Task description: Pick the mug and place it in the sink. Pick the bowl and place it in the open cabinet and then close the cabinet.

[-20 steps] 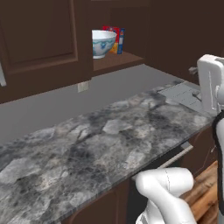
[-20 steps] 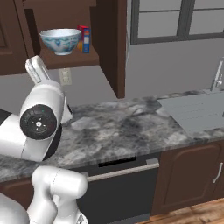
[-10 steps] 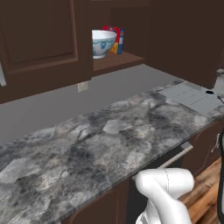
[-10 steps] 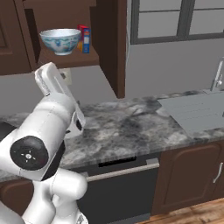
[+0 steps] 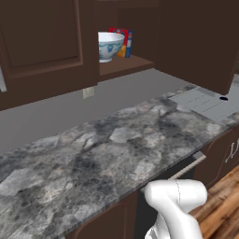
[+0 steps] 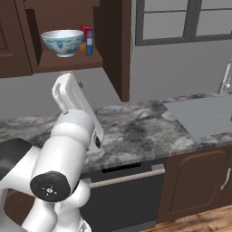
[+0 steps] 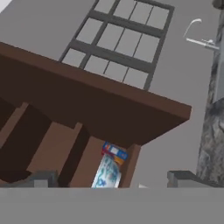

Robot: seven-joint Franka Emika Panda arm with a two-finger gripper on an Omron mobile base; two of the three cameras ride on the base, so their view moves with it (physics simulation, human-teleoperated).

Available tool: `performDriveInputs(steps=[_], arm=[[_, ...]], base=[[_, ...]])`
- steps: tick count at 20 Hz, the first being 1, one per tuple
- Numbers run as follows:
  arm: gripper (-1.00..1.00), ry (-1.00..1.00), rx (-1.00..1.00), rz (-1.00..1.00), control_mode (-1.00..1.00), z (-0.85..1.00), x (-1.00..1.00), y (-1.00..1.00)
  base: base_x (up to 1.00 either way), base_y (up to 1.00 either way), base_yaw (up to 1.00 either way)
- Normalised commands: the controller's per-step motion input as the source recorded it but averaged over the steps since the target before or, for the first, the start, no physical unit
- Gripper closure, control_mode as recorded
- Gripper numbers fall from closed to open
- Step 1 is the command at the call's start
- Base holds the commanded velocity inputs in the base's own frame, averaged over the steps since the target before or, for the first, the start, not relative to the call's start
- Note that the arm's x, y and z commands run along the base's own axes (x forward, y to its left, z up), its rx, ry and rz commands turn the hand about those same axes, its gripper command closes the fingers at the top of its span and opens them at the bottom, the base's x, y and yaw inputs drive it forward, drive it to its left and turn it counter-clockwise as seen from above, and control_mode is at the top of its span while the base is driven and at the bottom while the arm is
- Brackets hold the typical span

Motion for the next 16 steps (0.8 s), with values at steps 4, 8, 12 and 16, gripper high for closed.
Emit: performDriveInputs(steps=[4, 8, 12, 16], arm=[[-1.00, 0.07, 0.23, 0.16, -1.00, 0.04, 0.05, -0.48], [-1.00, 0.10, 0.21, 0.17, -1.00, 0.01, 0.32, -0.61], [-1.00, 0.04, 0.20, 0.17, -1.00, 0.00, 0.58, -0.40], [-1.00, 0.01, 0.13, 0.16, -1.00, -0.12, 0.72, -0.08]], base=[[0.00, 0.00, 0.00], [0.00, 0.00, 0.00], [0.00, 0.00, 0.00], [0.00, 0.00, 0.00]])
